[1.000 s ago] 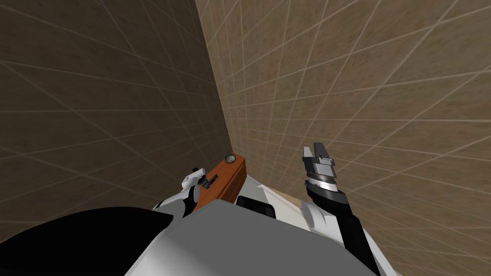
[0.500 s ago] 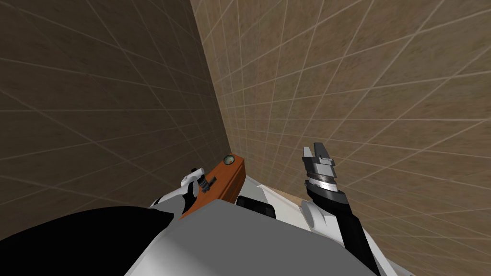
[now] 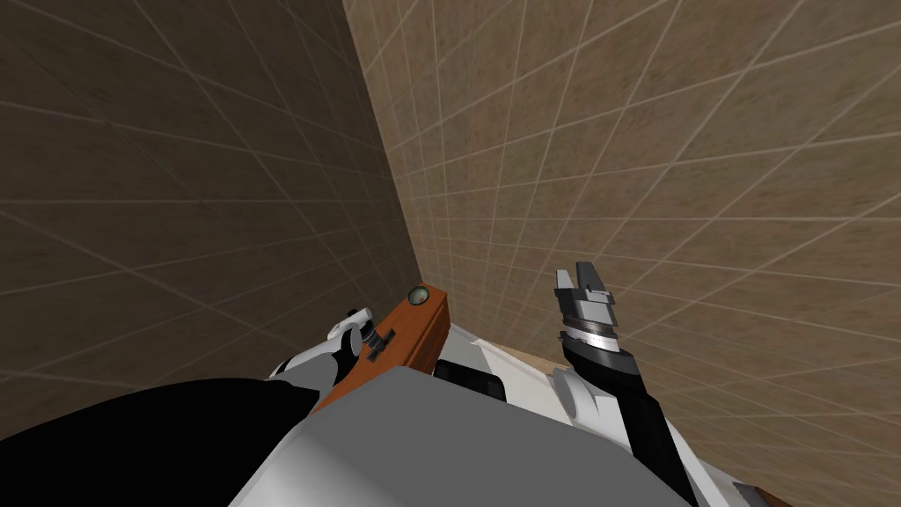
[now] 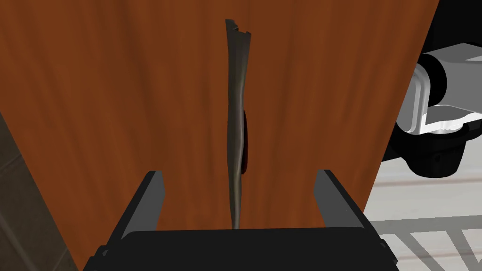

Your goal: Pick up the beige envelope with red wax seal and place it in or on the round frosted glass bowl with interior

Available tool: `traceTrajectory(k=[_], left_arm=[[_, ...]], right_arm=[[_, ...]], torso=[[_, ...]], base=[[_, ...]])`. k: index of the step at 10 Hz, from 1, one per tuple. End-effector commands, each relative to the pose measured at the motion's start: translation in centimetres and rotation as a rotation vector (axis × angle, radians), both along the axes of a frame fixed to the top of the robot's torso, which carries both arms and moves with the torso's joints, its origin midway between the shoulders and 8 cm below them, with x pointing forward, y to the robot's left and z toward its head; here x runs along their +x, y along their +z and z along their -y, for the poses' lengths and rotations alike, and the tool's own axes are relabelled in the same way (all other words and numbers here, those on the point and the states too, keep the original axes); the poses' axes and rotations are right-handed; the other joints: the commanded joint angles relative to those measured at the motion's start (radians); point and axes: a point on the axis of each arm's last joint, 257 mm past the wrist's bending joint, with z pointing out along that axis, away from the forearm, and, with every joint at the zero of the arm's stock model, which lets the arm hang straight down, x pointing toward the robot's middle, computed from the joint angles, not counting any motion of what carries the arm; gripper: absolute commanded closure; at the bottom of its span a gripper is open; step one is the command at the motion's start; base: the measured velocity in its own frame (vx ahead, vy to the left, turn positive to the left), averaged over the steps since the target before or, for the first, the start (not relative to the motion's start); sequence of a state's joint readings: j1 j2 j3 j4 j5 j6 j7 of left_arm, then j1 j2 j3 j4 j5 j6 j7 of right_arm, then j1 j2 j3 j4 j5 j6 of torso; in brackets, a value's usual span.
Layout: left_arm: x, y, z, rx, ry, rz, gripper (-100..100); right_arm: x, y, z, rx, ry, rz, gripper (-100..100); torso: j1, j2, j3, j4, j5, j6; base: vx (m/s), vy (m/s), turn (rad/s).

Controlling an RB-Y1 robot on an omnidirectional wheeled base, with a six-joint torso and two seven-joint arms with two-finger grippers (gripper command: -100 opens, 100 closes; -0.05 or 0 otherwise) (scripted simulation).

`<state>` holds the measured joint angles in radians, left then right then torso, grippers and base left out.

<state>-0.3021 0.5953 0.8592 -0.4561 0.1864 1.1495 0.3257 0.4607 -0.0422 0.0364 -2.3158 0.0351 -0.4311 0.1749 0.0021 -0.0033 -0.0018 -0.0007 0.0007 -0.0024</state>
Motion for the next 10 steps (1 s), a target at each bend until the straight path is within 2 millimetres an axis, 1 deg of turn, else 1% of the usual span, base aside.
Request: traceTrajectory(k=[1,2,5,7,8,10], left_arm=[[0.0,0.0,0.0,0.000,0.000,0.000,0],[-0.1,-0.9,0.7,0.001,-0.006,0.002,-100],[-0.3,-2.3,1.9,0.002,-0.015,0.005,-100],[-0.3,-2.2,1.9,0.001,-0.015,0.005,-100],[-0.3,-2.2,1.9,0.002,-0.015,0.005,100],[-0.3,-2.2,1.9,0.001,-0.015,0.005,100]], right_arm=[[0.0,0.0,0.0,0.000,0.000,0.000,0],[0.0,0.0,0.0,0.000,0.000,0.000,0],[0.0,0.0,0.0,0.000,0.000,0.000,0],[0.0,0.0,0.0,0.000,0.000,0.000,0],[0.0,0.0,0.0,0.000,0.000,0.000,0],[0.0,0.0,0.0,0.000,0.000,0.000,0]], torso=[[0.000,0.000,0.000,0.000,0.000,0.000],[-0.001,0.000,0.000,0.000,0.000,0.000],[0.001,-0.001,-0.001,0.000,0.000,0.000],[0.001,-0.001,-0.001,0.000,0.000,0.000],[0.000,0.000,0.000,0.000,0.000,0.000],[0.000,0.000,0.000,0.000,0.000,0.000]], base=[[0.000,0.000,0.000],[0.014,0.015,0.031],[0.025,0.036,0.032],[0.012,0.014,0.002],[0.000,0.000,0.000],[0.000,0.000,0.000]])
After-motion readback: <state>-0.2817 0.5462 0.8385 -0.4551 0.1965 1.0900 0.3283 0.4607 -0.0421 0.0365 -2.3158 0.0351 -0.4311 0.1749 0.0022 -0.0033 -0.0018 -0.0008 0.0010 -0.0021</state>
